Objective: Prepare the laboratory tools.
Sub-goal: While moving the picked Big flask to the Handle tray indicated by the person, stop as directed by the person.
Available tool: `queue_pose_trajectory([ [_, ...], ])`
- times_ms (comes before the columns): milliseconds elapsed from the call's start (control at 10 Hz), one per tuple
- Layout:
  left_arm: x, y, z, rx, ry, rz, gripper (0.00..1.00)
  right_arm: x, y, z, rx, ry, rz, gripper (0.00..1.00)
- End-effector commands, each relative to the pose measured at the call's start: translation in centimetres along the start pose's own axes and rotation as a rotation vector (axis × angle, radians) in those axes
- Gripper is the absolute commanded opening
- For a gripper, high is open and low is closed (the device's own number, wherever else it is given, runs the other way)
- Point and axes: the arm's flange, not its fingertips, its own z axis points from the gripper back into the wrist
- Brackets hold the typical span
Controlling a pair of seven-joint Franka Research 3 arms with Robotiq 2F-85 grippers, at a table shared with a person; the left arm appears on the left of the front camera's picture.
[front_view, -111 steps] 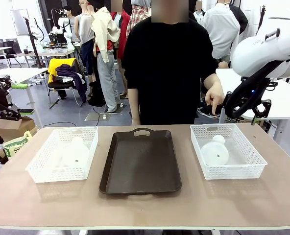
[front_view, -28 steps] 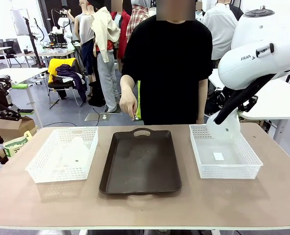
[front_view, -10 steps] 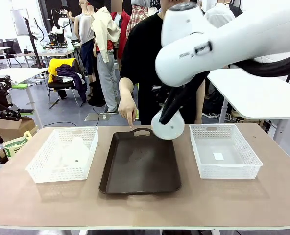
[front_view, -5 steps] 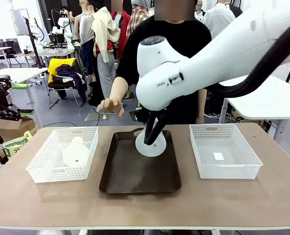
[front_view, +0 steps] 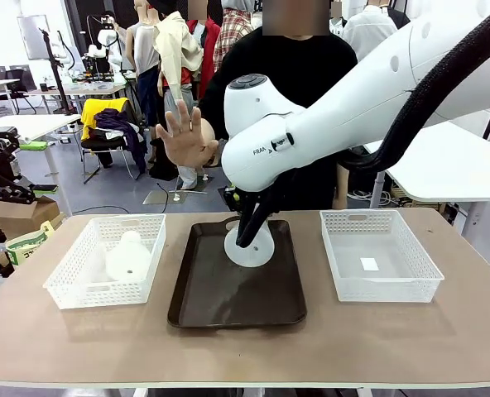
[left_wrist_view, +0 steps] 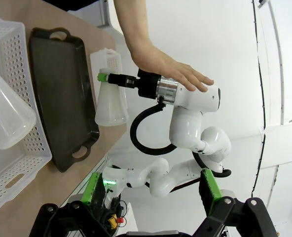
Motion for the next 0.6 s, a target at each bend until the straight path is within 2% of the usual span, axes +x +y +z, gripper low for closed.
queue_pose_trajectory([
  [0, -0.02, -0.19, 0.14, -0.002, -0.002, -0.004, 1.0, -0.17, -0.22, -0.39, 0.005, 0.003, -0.001, 0.0],
  [500, -0.02, -0.19, 0.14, -0.002, -0.002, -0.004, 1.0, -0.17, -0.22, -0.39, 0.005, 0.003, -0.001, 0.0],
])
